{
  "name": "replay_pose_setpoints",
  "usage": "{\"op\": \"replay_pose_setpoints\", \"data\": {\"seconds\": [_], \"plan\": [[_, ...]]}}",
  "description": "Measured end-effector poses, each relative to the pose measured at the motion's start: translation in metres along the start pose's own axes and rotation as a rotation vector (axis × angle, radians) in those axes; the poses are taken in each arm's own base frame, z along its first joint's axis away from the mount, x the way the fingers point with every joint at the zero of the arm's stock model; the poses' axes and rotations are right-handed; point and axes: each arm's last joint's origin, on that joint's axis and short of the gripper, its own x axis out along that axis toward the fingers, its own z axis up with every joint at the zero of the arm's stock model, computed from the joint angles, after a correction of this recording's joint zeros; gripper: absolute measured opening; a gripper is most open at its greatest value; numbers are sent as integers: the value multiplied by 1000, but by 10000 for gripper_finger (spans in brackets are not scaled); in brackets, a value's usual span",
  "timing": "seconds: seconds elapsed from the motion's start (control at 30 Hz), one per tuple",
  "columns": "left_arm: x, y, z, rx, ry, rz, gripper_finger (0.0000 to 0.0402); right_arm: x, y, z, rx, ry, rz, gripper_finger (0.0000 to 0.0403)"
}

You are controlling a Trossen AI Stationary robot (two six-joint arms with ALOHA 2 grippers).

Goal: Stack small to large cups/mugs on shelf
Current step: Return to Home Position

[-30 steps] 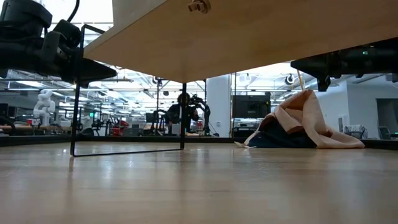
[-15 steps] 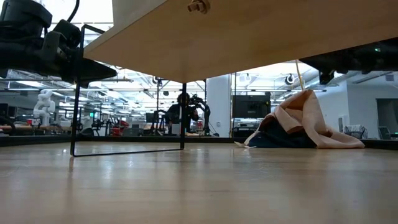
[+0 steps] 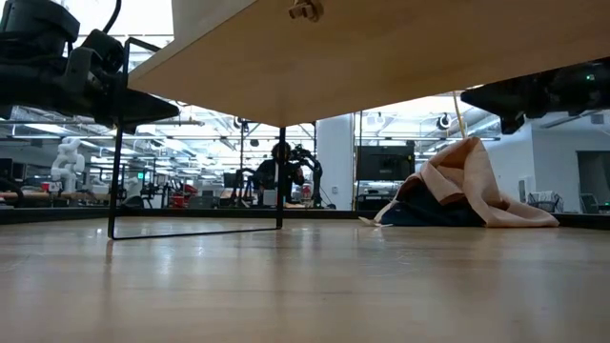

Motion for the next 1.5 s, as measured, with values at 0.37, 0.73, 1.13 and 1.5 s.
{"op": "replay_pose_setpoints", "data": {"seconds": [0.37, 0.73, 1.13, 1.5], "plan": [[0, 0, 0, 0, -1, 0, 31, -1, 14, -3, 16, 29, 140, 0], [0, 0, 0, 0, -1, 0, 31, -1, 16, -2, 15, 23, 164, 0], [-3, -2, 1, 1, -6, -14, 31, -1, 16, -2, 15, 22, 165, 0], [-32, -4, 27, -11, -302, -58, 31, -1, 16, -2, 15, 21, 166, 0]]}}
